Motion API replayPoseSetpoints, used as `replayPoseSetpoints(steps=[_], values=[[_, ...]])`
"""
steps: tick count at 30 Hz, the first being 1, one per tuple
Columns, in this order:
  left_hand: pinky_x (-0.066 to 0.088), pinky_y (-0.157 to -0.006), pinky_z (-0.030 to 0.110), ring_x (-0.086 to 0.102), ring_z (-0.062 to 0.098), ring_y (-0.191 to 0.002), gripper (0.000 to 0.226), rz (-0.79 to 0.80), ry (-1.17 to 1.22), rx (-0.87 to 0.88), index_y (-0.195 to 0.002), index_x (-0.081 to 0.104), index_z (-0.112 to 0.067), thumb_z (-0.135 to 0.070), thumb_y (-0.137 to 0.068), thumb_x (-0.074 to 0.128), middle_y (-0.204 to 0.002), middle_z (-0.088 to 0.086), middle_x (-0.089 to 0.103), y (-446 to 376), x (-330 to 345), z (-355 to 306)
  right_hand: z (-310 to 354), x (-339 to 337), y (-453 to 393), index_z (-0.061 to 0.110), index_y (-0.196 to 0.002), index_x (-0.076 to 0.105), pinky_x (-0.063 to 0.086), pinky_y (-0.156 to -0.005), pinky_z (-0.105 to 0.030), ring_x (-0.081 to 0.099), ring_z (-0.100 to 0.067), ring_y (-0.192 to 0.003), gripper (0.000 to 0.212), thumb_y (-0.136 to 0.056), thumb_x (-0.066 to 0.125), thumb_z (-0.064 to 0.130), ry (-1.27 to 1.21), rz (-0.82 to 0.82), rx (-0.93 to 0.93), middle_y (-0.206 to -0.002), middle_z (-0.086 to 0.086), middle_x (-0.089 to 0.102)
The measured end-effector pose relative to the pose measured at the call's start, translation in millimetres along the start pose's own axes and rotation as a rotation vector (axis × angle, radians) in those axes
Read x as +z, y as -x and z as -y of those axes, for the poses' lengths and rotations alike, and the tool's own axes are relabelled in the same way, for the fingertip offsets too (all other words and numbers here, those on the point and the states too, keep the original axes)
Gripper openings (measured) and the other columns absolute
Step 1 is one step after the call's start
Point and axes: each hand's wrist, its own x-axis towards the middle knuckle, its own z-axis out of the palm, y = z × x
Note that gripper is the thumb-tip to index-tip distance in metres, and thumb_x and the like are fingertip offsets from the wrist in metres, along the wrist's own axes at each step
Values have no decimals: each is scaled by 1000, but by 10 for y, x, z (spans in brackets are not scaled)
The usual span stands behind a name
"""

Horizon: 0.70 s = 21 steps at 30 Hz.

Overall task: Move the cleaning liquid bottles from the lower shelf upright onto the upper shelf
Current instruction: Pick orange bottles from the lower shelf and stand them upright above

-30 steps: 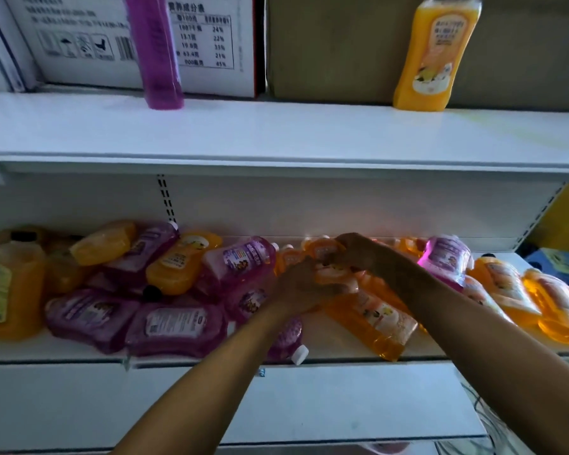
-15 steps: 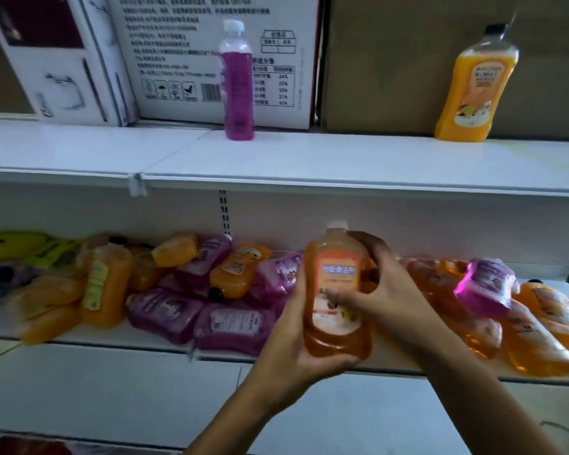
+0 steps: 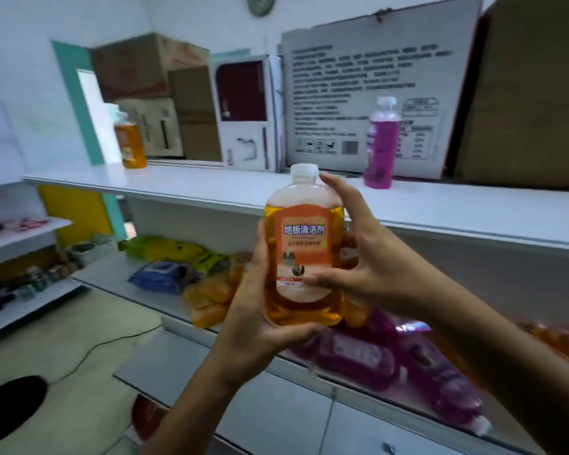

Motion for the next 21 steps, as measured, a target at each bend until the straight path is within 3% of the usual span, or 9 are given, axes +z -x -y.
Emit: replayPoseSetpoints(steps=[3, 8, 11, 15, 21], values=[[52, -99, 32, 53, 12, -131, 122, -50, -44, 20, -156, -4, -38, -26, -72, 85, -142, -22, 48, -109, -320, -111, 170, 100, -326, 53, -149, 19, 60, -81, -23, 64, -2, -112, 107, -72, 88, 24, 39, -39, -104, -145, 14, 42], [53, -90, 18, 58, 2, -123, 116, -184, -130, 33, -152, 5, -52, -31, -71, 86, -136, -27, 53, -226, -830, -153, 313, 369, -919, 52, -148, 20, 55, -81, -12, 52, -3, -123, 106, -73, 87, 19, 72, -37, -269, -134, 35, 30], [53, -91, 18, 56, -2, -123, 114, -209, -188, 26, -151, 6, -55, -43, -70, 85, -136, -32, 50, -332, -1193, -102, 294, 550, -1315, 43, -150, 22, 56, -77, -12, 53, -7, -121, 102, -75, 86, 19, 62, -12, -289, -138, 24, 28], [52, -93, 19, 55, -1, -124, 115, -158, -226, -2, -151, 3, -54, -32, -74, 85, -135, -31, 51, -696, -1762, 112, 218, 764, -1969, 39, -151, 21, 56, -92, -27, 46, -13, -129, 101, -76, 85, 18, 133, -60, -333, -149, 9, 27], [50, -94, 14, 57, -5, -119, 116, -134, -322, -83, -152, 8, -49, -35, -69, 88, -131, -27, 56, -1361, -2538, 646, -139, 1017, -3055, 31, -153, 20, 36, -87, 6, 37, -4, -118, 101, -77, 84, 12, 295, -85, -327, -147, 4, 23]])
